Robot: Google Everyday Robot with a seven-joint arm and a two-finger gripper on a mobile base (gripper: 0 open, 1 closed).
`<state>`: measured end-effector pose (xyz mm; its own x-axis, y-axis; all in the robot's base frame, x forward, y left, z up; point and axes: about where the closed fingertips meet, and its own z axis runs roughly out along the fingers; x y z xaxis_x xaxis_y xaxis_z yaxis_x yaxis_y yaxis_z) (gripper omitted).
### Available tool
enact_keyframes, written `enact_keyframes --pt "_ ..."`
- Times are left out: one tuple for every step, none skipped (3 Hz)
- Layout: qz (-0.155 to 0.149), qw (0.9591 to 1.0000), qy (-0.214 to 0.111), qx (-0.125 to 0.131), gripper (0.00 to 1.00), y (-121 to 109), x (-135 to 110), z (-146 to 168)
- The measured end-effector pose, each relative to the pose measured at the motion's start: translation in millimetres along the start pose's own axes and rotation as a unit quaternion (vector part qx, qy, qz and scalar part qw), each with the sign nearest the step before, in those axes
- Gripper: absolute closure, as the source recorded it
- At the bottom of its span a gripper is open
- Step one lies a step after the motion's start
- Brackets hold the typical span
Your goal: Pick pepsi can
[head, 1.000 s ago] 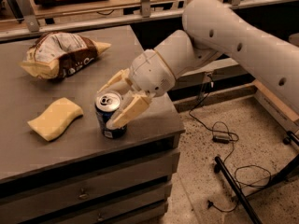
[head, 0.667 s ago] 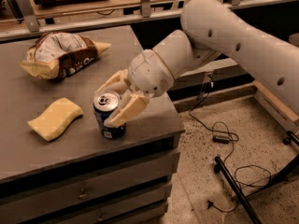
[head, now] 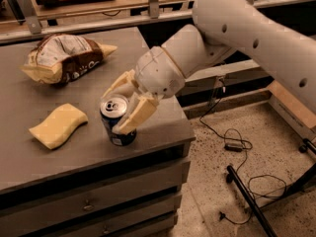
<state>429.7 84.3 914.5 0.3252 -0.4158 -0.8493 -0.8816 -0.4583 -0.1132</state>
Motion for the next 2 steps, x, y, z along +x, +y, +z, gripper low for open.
enact_keyframes --pt "-0.001 0.9994 0.027 0.021 1.0 1 -30 -37" --pt "-0.003 0.9984 0.041 0.04 1.0 4 -57 -64"
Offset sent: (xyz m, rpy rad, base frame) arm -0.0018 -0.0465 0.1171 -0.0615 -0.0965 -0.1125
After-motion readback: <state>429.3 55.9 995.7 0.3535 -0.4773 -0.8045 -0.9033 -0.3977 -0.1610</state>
